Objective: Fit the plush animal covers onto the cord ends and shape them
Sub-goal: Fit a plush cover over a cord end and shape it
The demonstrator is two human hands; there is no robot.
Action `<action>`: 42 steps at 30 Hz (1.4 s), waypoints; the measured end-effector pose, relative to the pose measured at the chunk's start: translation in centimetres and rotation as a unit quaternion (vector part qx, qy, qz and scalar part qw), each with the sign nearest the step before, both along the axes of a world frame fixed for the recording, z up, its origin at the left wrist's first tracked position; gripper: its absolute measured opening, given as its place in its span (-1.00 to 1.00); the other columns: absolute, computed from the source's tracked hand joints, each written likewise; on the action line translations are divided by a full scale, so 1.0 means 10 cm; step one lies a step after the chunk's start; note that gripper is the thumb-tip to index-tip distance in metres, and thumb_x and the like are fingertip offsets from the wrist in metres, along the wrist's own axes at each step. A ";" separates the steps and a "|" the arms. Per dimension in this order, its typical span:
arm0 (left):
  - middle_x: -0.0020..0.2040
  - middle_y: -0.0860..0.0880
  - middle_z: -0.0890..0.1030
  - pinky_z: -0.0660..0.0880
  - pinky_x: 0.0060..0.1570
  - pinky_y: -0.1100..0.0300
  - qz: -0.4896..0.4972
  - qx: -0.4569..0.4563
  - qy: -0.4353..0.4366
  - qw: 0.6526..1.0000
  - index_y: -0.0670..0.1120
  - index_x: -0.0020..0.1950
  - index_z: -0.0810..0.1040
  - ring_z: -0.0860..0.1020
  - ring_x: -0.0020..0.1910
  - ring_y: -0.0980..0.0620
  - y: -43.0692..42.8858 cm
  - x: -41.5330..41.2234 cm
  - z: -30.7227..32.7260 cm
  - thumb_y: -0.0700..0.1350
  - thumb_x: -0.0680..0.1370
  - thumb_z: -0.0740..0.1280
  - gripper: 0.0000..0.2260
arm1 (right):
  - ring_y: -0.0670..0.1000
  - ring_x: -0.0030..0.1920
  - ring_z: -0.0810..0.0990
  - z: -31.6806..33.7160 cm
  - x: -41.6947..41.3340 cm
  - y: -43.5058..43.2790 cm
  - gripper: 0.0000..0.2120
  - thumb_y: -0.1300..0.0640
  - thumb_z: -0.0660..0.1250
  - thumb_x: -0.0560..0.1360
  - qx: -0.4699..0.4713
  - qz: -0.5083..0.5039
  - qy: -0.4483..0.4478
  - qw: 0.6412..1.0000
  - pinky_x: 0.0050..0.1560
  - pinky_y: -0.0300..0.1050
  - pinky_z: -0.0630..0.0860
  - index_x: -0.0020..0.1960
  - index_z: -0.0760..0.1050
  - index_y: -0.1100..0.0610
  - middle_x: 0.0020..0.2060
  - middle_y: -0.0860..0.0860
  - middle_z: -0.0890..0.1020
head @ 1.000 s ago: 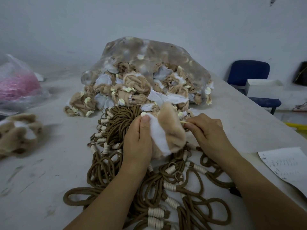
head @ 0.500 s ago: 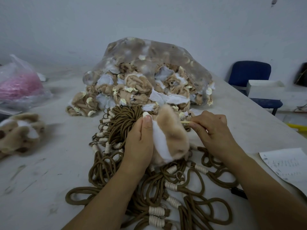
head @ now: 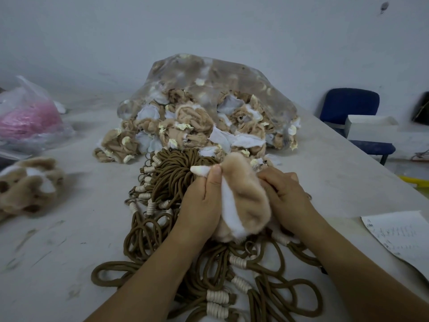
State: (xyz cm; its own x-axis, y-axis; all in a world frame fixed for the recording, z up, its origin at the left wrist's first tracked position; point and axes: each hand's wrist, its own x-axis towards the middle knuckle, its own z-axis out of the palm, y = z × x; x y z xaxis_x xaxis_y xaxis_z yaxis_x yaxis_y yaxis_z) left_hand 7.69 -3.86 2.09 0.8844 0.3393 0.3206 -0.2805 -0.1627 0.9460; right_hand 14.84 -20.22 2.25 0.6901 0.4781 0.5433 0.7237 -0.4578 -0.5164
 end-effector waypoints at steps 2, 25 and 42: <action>-0.34 0.11 0.60 0.40 -0.38 0.36 -0.004 -0.006 0.004 1.000 0.04 -0.12 0.53 0.55 -0.34 0.24 0.01 0.01 -0.01 0.31 0.42 0.09 -0.60 | -0.23 -0.09 0.43 -0.01 0.02 -0.01 -0.80 -0.10 0.05 0.56 -0.002 0.001 0.003 1.000 0.08 0.04 0.29 -0.15 0.41 -0.19 -0.20 -0.18 0.52; -0.16 0.31 0.56 0.39 -0.27 0.50 0.109 0.041 -0.077 0.990 0.18 -0.07 0.48 0.51 -0.18 0.34 0.07 0.06 -0.04 0.07 0.64 0.14 -0.84 | -0.11 -0.11 0.50 -0.04 0.17 -0.15 -0.66 -0.17 0.05 0.53 -0.023 -0.059 -0.043 0.997 0.08 -0.10 0.19 -0.09 0.55 -0.06 -0.18 -0.11 0.56; -0.30 0.16 0.56 0.44 -0.28 0.40 0.059 -0.028 -0.065 0.996 0.03 -0.18 0.52 0.51 -0.27 0.27 0.08 0.06 -0.03 0.17 0.58 0.09 -0.67 | -0.07 -0.31 0.47 -0.07 0.11 -0.05 -0.46 -0.34 -0.04 0.40 -0.030 -0.075 0.020 0.997 -0.16 -0.16 0.21 -0.22 0.48 0.08 -0.36 -0.05 0.53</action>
